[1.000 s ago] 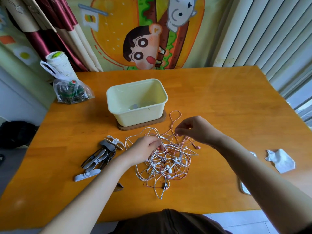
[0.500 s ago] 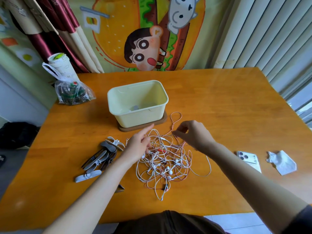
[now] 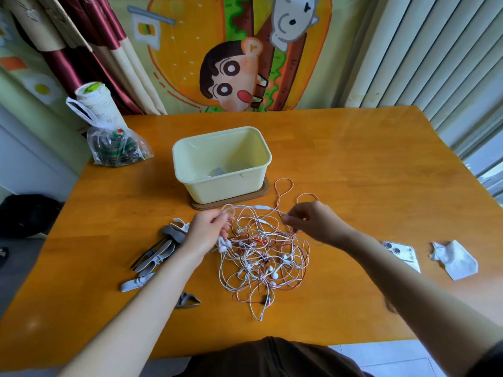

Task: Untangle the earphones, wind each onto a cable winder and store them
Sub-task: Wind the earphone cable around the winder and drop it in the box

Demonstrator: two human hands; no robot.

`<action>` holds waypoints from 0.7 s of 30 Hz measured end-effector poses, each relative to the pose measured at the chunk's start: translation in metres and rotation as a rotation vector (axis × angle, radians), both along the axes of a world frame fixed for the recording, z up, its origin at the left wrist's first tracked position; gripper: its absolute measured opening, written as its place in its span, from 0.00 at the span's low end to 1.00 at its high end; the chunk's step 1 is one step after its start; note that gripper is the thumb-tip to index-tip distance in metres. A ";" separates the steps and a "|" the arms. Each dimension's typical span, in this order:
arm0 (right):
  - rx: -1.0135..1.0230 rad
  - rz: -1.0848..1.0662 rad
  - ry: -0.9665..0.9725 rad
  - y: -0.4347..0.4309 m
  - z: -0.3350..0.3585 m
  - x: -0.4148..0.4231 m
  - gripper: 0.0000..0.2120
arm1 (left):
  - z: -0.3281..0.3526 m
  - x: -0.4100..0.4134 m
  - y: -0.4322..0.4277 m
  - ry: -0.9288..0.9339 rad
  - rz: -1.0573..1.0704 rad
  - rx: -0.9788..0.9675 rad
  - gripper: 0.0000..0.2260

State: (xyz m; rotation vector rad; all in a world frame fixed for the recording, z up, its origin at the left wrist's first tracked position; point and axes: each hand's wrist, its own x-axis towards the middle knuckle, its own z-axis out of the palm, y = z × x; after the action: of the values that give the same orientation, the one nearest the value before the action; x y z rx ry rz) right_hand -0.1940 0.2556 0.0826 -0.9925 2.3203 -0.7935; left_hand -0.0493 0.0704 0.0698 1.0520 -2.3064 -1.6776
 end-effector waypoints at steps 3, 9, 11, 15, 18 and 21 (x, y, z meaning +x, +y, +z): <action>0.048 -0.120 -0.069 0.021 -0.012 -0.019 0.12 | -0.015 0.007 -0.020 -0.057 0.100 0.007 0.13; -0.005 -0.250 0.103 0.016 0.000 -0.019 0.12 | -0.008 0.002 -0.002 -0.105 -0.085 0.096 0.23; -0.050 -0.193 0.146 0.005 0.013 -0.009 0.11 | 0.006 -0.006 0.013 -0.051 -0.190 0.113 0.24; -0.167 -0.055 0.142 -0.019 0.029 0.013 0.10 | 0.024 -0.023 0.040 0.061 -0.359 0.059 0.14; -0.248 0.011 0.054 -0.028 0.033 0.019 0.09 | 0.030 -0.028 0.047 0.112 -0.310 -0.031 0.08; -0.214 0.040 -0.049 -0.022 0.026 0.013 0.09 | 0.026 -0.023 0.035 0.137 -0.225 -0.093 0.12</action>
State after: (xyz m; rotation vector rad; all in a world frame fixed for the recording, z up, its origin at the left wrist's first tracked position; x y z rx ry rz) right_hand -0.1814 0.2335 0.1083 -1.0929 2.2007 -1.0540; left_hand -0.0722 0.1055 0.0954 0.6584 -2.4610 -1.6376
